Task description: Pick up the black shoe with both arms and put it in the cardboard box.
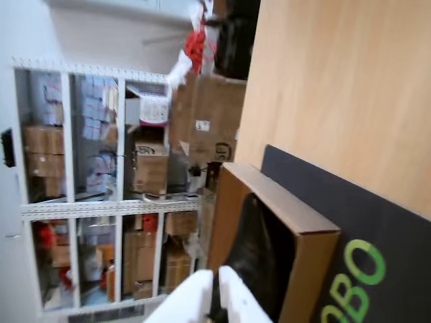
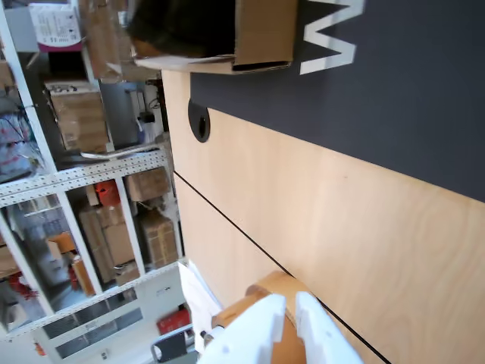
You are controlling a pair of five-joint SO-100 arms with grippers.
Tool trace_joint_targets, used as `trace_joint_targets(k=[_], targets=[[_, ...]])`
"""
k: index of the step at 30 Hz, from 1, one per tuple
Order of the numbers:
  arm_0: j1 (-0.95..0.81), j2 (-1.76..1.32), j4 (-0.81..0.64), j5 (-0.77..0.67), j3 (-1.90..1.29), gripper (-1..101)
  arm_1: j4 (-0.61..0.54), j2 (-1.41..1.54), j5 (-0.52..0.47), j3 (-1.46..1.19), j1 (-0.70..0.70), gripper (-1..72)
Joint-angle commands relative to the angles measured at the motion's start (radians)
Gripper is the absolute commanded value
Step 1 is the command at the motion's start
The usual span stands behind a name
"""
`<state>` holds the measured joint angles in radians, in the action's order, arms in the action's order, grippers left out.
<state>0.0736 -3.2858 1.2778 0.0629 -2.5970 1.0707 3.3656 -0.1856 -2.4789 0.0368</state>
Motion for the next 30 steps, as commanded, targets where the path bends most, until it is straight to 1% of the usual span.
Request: trace_joint_targets(k=[1,6,11,17,23,30], targets=[[0.012,-0.041,-0.023,0.034,-0.086,0,-0.005,0.044,-0.025,-0.072,-0.017,-0.2],[0.023,-0.041,-0.089,0.051,-0.198,0,-0.006,0.044,-0.011,-0.187,-0.017,-0.1],[0.055,-0.041,-0.187,0.071,-0.347,0,-0.02,0.044,-0.002,-0.38,-0.017,-0.1],[0.071,-0.041,-0.276,0.092,-0.48,0,-0.127,0.044,-0.006,-0.598,-0.017,-0.1],[0.104,-0.041,-0.285,0.103,-0.486,0,-0.144,0.044,-0.009,-0.655,-0.014,-0.1],[0.104,-0.041,-0.293,0.069,-0.488,0,-0.146,0.044,-0.028,-0.672,-0.011,-0.1]])
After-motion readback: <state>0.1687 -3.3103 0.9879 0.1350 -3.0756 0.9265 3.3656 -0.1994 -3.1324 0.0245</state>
